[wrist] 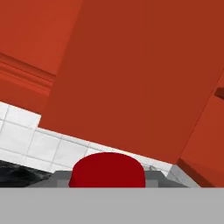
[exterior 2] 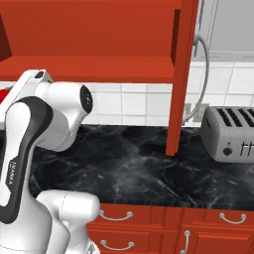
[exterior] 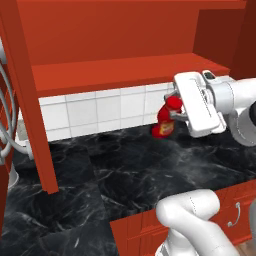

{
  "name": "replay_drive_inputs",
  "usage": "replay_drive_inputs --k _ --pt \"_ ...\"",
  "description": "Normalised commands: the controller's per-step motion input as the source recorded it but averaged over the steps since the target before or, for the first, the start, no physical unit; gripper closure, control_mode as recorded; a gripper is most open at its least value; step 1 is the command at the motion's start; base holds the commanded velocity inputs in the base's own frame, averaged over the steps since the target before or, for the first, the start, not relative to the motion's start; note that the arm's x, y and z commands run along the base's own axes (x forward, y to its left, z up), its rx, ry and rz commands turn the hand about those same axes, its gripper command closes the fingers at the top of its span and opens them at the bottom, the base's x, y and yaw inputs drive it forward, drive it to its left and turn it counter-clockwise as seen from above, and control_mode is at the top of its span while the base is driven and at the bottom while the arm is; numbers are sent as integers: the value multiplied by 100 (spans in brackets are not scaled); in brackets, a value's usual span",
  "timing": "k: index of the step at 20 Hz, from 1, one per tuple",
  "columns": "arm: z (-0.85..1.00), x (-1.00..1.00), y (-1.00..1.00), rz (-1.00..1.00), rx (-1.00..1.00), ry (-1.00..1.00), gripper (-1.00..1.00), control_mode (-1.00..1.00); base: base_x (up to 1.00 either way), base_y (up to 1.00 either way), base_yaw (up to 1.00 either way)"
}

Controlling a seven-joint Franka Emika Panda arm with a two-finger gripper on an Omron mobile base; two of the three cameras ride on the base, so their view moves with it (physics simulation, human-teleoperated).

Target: Collect the paprika, ketchup, and shaker from the cabinet and place them next to the stove.

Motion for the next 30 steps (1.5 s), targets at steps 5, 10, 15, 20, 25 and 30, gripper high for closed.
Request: replay_drive_inputs --k 5,10,15,20,25,30 --pt "-10 -10 -3 2 0 0 100 100 -31 -19 12" --pt "0 0 0 0 0 0 100 100 4 -41 22" --pt "0 0 0 0 0 0 100 100 -3 -45 22" --pt "0 0 0 0 0 0 100 100 -57 -25 21" --pt "0 0 0 0 0 0 100 100 -97 -3 21" --pt "0 0 0 0 0 0 100 100 -95 0 23"
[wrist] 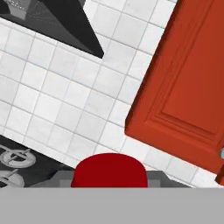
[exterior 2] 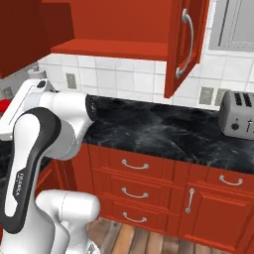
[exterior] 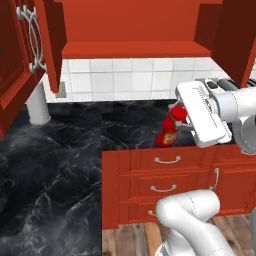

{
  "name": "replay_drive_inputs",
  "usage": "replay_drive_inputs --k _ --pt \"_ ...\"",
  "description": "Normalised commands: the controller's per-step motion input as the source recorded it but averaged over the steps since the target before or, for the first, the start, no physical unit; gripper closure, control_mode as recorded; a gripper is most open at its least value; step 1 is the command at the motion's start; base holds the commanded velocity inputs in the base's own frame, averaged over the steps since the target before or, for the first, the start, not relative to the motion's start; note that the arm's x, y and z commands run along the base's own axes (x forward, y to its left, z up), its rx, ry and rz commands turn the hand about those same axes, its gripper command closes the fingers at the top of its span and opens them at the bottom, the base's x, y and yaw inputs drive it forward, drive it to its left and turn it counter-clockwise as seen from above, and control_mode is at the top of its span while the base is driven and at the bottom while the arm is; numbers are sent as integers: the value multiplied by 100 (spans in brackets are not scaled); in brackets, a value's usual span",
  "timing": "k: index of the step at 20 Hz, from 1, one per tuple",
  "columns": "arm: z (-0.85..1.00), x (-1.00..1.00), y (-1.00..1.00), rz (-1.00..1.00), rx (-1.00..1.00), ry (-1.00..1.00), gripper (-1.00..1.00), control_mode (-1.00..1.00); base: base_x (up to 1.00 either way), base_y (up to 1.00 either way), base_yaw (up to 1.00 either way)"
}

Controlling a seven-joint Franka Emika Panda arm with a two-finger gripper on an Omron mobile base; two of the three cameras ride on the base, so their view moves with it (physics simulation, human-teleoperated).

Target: Collect the paprika, ketchup, and shaker from the cabinet and place them next to the stove.

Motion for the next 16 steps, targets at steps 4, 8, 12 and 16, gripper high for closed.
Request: replay_drive_inputs --k 4,8,12,16 --pt "0 0 0 0 0 0 100 100 -39 1 31" --pt "0 0 0 0 0 0 100 100 3 -1 39" --pt "0 0 0 0 0 0 100 100 1 -17 40" --pt "0 0 0 0 0 0 100 100 -29 -15 39"
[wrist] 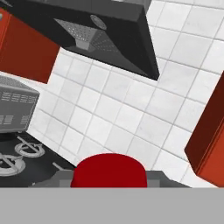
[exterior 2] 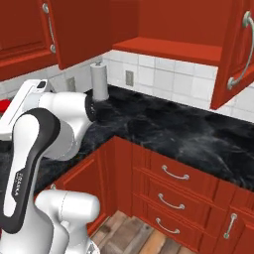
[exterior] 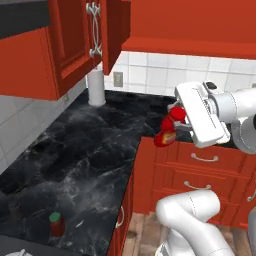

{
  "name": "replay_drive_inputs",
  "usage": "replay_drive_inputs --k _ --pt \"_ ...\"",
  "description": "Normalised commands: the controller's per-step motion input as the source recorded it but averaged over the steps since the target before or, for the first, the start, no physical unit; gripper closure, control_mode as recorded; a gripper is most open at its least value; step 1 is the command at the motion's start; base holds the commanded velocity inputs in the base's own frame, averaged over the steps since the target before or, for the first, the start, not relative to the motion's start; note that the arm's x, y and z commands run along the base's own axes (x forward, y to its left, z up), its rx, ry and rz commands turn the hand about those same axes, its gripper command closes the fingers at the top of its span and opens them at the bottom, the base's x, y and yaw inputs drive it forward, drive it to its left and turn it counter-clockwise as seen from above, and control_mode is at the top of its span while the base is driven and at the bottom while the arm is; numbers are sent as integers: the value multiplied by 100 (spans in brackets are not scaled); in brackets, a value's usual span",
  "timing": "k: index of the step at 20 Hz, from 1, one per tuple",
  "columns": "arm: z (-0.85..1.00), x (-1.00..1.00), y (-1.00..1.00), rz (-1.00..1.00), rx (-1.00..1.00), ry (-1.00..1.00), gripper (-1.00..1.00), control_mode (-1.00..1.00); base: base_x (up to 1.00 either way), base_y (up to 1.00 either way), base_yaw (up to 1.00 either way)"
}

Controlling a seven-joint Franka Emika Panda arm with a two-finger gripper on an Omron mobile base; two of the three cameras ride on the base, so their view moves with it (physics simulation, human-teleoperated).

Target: Collect the paprika, ketchup, and shaker from the cabinet and place them next to the stove.

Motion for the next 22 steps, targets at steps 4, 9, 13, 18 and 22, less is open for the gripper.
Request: replay_drive_inputs --k 4,9,13,18,22 --pt "0 0 0 0 0 0 100 100 -42 -12 40" --pt "0 0 0 0 0 0 100 100 -41 -21 43" --pt "0 0 0 0 0 0 100 100 -43 -30 46" --pt "0 0 0 0 0 0 100 100 -41 -33 49" --pt "0 0 0 0 0 0 100 100 -32 -23 50"
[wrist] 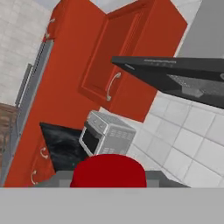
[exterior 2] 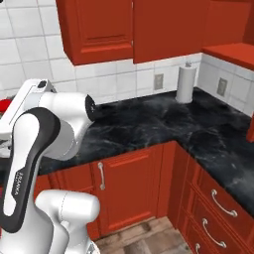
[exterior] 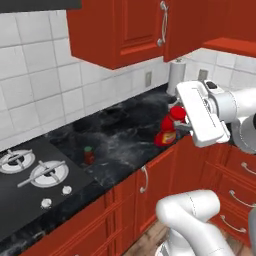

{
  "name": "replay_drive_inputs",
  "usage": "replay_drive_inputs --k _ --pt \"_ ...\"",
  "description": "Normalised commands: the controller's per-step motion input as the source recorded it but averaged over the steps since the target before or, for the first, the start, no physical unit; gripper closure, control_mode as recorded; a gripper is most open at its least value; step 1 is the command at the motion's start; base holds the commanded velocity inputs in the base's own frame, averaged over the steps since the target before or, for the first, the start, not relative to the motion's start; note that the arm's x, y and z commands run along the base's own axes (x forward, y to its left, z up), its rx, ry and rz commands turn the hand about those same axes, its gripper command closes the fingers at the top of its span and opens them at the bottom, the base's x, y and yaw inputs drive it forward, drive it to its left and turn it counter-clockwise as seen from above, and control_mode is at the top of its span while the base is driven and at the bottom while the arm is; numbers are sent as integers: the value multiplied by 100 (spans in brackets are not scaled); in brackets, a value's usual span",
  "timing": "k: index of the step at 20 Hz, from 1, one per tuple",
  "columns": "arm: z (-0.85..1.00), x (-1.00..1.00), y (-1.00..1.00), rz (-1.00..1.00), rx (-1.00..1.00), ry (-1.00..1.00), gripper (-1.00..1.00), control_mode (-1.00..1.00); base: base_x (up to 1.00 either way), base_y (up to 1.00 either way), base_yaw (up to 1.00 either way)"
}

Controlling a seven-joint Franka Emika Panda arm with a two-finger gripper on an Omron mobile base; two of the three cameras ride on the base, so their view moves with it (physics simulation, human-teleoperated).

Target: Collect the paprika, ketchup, and shaker from the cabinet and place them next to the stove.

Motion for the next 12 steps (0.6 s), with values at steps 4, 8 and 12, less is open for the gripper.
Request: replay_drive_inputs --k 4,8,12 --pt "0 0 0 0 0 0 100 100 -5 -11 52" --pt "0 0 0 0 0 0 100 100 7 -5 51" --pt "0 0 0 0 0 0 100 100 49 -20 39"
